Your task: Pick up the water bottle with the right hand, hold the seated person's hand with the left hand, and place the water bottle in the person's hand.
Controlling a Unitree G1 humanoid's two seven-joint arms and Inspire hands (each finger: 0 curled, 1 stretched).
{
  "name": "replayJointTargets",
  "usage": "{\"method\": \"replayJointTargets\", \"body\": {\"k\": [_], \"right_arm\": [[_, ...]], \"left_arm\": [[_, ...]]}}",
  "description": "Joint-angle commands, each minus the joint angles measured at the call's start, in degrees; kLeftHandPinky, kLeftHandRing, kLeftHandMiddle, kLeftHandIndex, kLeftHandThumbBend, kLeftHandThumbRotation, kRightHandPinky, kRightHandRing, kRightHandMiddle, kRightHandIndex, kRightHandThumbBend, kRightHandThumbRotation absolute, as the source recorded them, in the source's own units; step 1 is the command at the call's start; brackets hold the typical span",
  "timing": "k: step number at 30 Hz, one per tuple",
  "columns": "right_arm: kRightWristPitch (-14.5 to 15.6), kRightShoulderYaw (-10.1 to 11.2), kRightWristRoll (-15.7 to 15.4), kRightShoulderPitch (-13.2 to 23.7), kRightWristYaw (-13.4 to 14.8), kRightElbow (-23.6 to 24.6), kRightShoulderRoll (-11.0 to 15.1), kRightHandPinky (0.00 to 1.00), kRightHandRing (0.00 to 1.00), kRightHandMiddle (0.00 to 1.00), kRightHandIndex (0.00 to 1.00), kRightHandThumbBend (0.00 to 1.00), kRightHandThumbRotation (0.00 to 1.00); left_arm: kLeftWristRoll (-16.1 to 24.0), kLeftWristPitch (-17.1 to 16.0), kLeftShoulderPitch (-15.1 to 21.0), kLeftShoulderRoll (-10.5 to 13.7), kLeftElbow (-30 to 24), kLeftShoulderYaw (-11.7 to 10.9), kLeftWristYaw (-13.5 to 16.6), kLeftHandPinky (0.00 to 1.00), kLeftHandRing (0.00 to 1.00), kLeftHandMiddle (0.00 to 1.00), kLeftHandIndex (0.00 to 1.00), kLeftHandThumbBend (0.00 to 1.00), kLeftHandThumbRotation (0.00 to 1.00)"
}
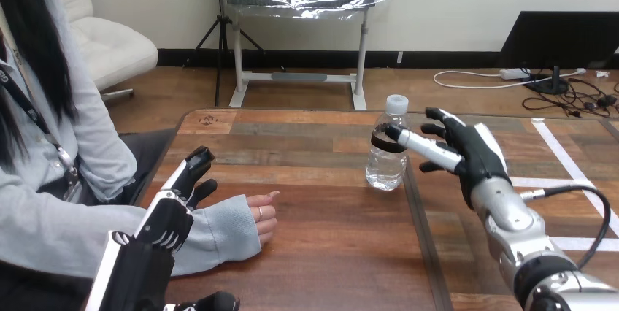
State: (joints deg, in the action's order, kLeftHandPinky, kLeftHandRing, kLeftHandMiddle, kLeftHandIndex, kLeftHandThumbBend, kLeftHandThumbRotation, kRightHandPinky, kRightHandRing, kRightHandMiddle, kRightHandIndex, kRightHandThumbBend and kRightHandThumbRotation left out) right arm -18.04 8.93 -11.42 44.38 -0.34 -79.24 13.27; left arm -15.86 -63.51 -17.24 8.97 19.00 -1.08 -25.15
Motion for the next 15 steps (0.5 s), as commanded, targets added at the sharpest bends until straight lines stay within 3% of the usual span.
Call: {"method": "replayJointTargets", "body": {"k": [1,15], "right_arm": [[-3.0,-0.5,0.2,1.2,0.6,2.3,1.3,0.7,0.89,0.92,0.97,1.0,0.54],[-8.1,-2.6,-1.4,1.1,1.9,3.2,2.1,0.8,0.96,0.98,1.0,1.0,0.67]], "left_arm": [[-0.5,0.2,4.3,0.2,0.7,-0.3,0.1,0.9,0.97,0.96,0.91,1.0,0.61],[-0.1,-0.8,6.2,0.3,3.4,-0.5,-0.1,0.91,0.97,0.97,0.91,1.0,0.62]]}}
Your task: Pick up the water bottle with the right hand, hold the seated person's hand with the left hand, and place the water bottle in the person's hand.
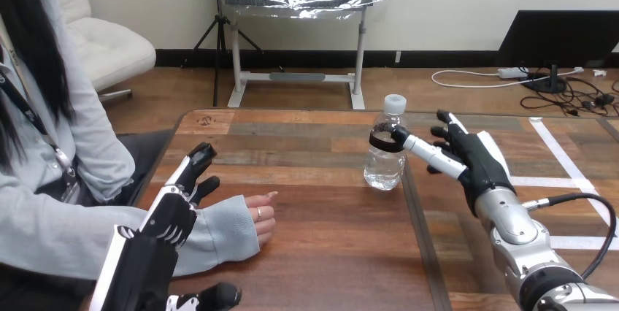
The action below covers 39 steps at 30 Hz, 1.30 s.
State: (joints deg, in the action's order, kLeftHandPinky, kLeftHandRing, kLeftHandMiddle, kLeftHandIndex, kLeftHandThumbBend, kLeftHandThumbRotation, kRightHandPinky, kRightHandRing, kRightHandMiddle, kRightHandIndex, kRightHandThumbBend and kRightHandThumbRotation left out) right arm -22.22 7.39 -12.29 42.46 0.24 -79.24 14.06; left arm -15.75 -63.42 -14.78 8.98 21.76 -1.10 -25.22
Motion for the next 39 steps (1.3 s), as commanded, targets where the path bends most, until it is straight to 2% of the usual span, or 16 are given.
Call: {"method": "replayJointTargets", "body": {"k": [1,5,9,14,19,23,28,31,36,39], "right_arm": [[-4.1,-1.2,-0.6,3.1,1.5,3.2,1.4,0.81,0.96,0.98,1.0,1.0,0.67],[-5.8,-1.3,-0.2,3.5,0.8,3.4,1.5,0.83,0.97,0.98,1.0,1.0,0.69],[-6.8,-2.1,-0.8,4.0,1.3,3.5,1.8,0.85,0.98,1.0,1.0,1.0,0.71],[-7.0,-2.2,-0.7,5.0,1.2,3.5,2.1,0.88,0.99,1.0,1.0,1.0,0.71],[-6.9,-2.9,-1.1,5.9,1.7,3.5,2.4,0.96,1.0,1.0,1.0,1.0,0.7],[-7.6,-4.2,-2.5,6.6,3.1,3.6,2.9,0.98,1.0,1.0,1.0,1.0,0.68],[-7.8,-4.6,-2.8,7.4,3.2,3.5,3.1,0.98,1.0,0.99,1.0,1.0,0.67],[-7.8,-5.8,-4.0,8.2,4.4,3.5,3.4,0.96,0.99,0.99,1.0,1.0,0.67],[-7.4,-6.5,-4.7,9.2,4.7,3.4,3.6,0.93,0.98,0.99,1.0,1.0,0.68],[-7.8,-7.7,-6.1,9.8,6.1,3.4,3.9,0.92,0.97,0.98,1.0,1.0,0.69]], "left_arm": [[-0.1,-0.8,3.8,0.2,0.7,-0.5,0.1,0.91,0.97,0.97,0.91,1.0,0.62],[-0.4,-0.9,4.3,0.2,1.2,-0.3,-0.2,0.91,0.97,0.97,0.91,1.0,0.62],[-0.7,-1.1,4.9,0.0,1.8,-0.1,-0.5,0.91,0.97,0.96,0.91,1.0,0.62],[-0.5,-1.3,5.2,-0.2,2.3,-0.1,-0.5,0.91,0.97,0.96,0.91,1.0,0.62],[0.0,-1.2,5.2,-0.6,2.4,-0.2,-0.2,0.9,0.97,0.96,0.91,1.0,0.63],[-0.3,-2.2,5.5,-0.8,3.0,0.0,-0.4,0.9,0.97,0.97,0.91,1.0,0.63],[0.3,-2.2,5.3,-0.8,2.7,-0.1,-0.1,0.9,0.97,0.97,0.92,1.0,0.64],[-0.1,-1.6,4.9,-1.0,2.2,0.1,-0.1,0.91,0.97,0.97,0.92,1.0,0.63],[0.1,-1.2,4.5,-1.3,1.7,0.1,0.2,0.91,0.98,0.97,0.92,1.0,0.63],[-0.4,-1.0,4.4,-1.3,1.5,0.3,0.0,0.91,0.98,0.97,0.92,1.0,0.63]]}}
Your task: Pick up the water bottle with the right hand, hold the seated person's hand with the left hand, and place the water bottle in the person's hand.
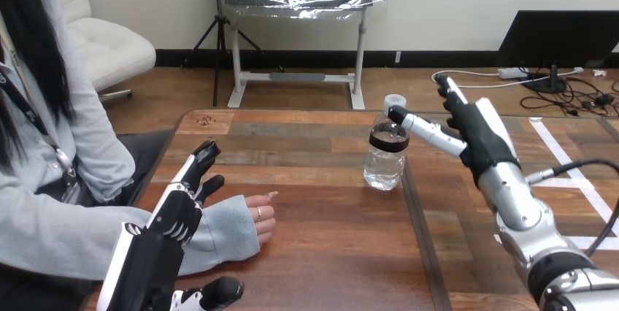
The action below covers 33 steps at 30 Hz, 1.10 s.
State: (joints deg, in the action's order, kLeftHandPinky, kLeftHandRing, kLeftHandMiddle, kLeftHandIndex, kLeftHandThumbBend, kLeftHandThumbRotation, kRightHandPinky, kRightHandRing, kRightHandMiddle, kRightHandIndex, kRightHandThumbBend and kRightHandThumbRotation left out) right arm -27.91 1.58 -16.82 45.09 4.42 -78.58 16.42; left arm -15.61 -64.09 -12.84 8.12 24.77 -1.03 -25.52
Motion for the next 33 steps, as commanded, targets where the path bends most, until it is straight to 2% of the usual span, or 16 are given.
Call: {"method": "replayJointTargets", "body": {"k": [1,6,13,18,22,33], "right_arm": [[-2.2,-2.3,-2.0,7.5,2.2,2.8,1.6,0.91,0.97,0.98,1.0,1.0,0.69],[-2.0,-2.7,-2.5,8.6,2.2,2.7,1.8,0.9,0.96,0.97,0.99,1.0,0.69],[-1.3,-5.2,-5.6,10.6,4.5,2.4,2.2,0.87,0.95,0.96,0.97,1.0,0.69],[-0.5,-5.6,-6.3,11.7,4.6,2.1,2.4,0.86,0.95,0.95,0.96,1.0,0.69],[0.0,-6.8,-7.8,12.7,5.7,2.0,2.5,0.86,0.95,0.94,0.96,1.0,0.7],[1.0,-9.4,-10.4,14.9,6.3,1.6,2.7,0.85,0.94,0.91,0.95,1.0,0.72]], "left_arm": [[-0.4,-0.3,2.3,-0.4,-1.6,0.2,0.4,0.91,0.98,0.97,0.92,1.0,0.63],[0.2,-0.9,2.3,-0.6,-1.5,0.0,0.7,0.92,0.98,0.97,0.92,1.0,0.63],[-0.2,-1.3,2.2,-0.7,-1.3,0.3,0.5,0.92,0.98,0.97,0.92,1.0,0.63],[0.0,-1.7,2.2,-0.9,-1.2,0.3,0.6,0.92,0.98,0.97,0.92,1.0,0.63],[0.2,-2.0,2.1,-1.0,-1.0,0.3,0.7,0.92,0.98,0.97,0.93,1.0,0.63],[0.8,-2.7,1.9,-1.3,-0.5,0.5,0.9,0.92,0.98,0.97,0.92,1.0,0.63]]}}
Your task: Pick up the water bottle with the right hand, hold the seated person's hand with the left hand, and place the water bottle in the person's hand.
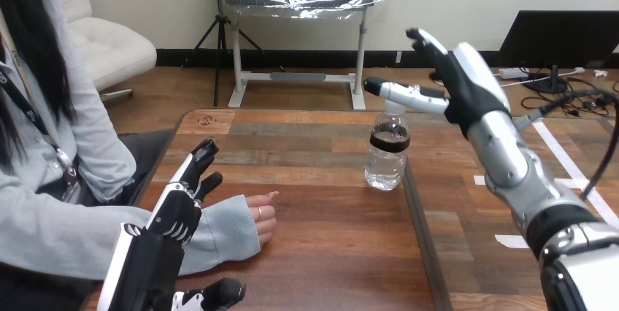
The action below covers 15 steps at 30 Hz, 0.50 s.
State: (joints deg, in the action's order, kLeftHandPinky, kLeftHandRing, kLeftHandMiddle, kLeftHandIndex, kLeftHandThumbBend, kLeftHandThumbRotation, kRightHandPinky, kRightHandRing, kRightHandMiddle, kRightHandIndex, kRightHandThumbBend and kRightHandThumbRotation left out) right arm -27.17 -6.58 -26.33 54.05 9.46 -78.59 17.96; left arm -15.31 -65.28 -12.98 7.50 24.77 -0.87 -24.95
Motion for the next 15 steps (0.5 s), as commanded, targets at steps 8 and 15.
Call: {"method": "replayJointTargets", "body": {"k": [8,15], "right_arm": [[1.8,-2.8,-2.3,7.5,0.8,1.3,0.8,0.85,0.93,0.91,0.93,1.0,0.72],[3.3,-3.9,-3.0,8.5,0.4,0.9,0.4,0.83,0.91,0.89,0.9,1.0,0.73]], "left_arm": [[0.5,-1.7,2.0,-1.1,-0.2,0.5,0.4,0.92,0.98,0.97,0.93,1.0,0.64],[0.1,-2.8,2.7,-1.4,0.7,0.8,-0.1,0.92,0.98,0.97,0.93,1.0,0.64]]}}
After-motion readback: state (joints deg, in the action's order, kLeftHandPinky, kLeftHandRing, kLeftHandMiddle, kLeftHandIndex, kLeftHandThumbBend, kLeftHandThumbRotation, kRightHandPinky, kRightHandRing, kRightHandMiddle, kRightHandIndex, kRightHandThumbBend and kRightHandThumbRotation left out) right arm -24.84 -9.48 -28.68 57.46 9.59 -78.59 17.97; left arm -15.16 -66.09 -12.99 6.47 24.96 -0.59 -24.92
